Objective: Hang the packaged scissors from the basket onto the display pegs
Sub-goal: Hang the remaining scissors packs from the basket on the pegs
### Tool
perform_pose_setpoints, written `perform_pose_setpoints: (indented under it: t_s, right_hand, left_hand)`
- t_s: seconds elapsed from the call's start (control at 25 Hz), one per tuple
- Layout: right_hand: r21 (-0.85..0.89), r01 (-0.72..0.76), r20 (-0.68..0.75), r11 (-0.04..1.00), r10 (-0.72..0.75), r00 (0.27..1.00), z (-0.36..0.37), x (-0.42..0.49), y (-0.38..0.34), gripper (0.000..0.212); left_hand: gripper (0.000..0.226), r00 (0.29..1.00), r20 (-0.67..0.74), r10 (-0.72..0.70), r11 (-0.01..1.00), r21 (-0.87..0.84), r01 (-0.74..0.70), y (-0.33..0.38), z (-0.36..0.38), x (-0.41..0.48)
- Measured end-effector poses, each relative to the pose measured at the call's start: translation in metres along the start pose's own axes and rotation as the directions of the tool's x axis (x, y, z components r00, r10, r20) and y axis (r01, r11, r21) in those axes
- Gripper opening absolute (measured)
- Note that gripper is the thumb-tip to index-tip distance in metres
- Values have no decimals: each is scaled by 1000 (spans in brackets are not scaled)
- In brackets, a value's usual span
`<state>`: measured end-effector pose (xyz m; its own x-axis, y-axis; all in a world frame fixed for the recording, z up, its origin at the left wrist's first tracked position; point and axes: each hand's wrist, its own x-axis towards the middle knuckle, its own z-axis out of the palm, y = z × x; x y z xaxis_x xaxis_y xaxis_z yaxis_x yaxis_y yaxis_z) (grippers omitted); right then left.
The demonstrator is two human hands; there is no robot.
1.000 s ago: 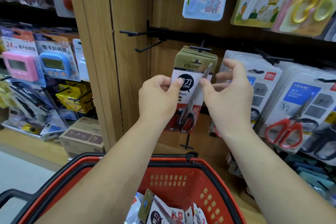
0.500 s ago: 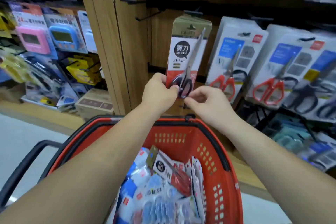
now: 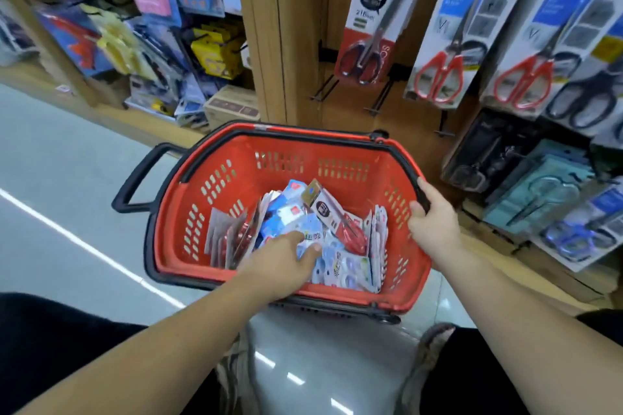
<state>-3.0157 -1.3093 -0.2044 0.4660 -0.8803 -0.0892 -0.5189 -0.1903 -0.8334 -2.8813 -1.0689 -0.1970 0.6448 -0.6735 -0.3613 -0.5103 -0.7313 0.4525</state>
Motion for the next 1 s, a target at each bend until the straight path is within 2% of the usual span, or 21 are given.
perform_pose_setpoints:
  t_s: [0.12,0.28,0.4,0.48,0.52,0.6,0.68,0.72,0.76,0.8,0.84,0.88,0.92,1.0]
  right_hand:
    - [37,10,-38,999,-8,999,14,-12,-2,52]
    - [152,-35,-33,988,41,999,47,-36,-13,54]
    - [142,-50,-25,989,54,998,77,-61,-30,60]
    - [-26,-29,-24,999,28,999,95,-74,-42,69]
    - [-163,40,-19,986,-43,999,103,-81,-48,73]
    - [-394,303,36,867,-315,948,119,-88,-55,74]
    - [-465,574,144,674,-582,800,133,-82,-60,56]
    - [-484,670,237,563,-653,719,137,-76,-63,45]
    - [-496,733,391,465,-635,667,138,-69,-71,42]
    - [-515,766,573,384,-511,641,135,-63,-83,44]
    - [-545,777,721,316,-296,626,134,-53,-99,44]
    - [-570,778,783,264,-113,611,136,-42,-115,44]
    - [-584,766,797,269,8,605,141,-28,-129,44]
    - [-559,696,810,451,118,574,157,1,-151,44]
  left_hand:
    - [54,979,-203,2,986,164,32,-8,4,-13]
    - [59,923,-382,49,979,203,32,-36,-17,-26]
    - [54,908,-418,23,975,210,72,-76,-42,-19]
    - [45,921,-389,6,973,216,84,-102,-59,-9]
    - [40,932,-363,-3,972,220,89,-113,-66,-4]
    - [39,954,-294,-56,969,215,123,-133,-79,3]
    - [37,966,-236,-106,963,217,159,-147,-92,11]
    - [35,971,-209,-118,961,221,164,-152,-98,16]
    - [33,977,-171,-125,964,213,161,-155,-103,20]
    - [32,985,-118,-124,972,187,145,-156,-105,25]
    - [33,992,-63,-114,980,154,122,-158,-106,32]
    - [37,996,-22,-88,988,126,90,-158,-105,39]
    - [41,998,-5,-56,993,106,56,-157,-104,49]
    - [46,999,-29,-14,999,42,16,-153,-101,74]
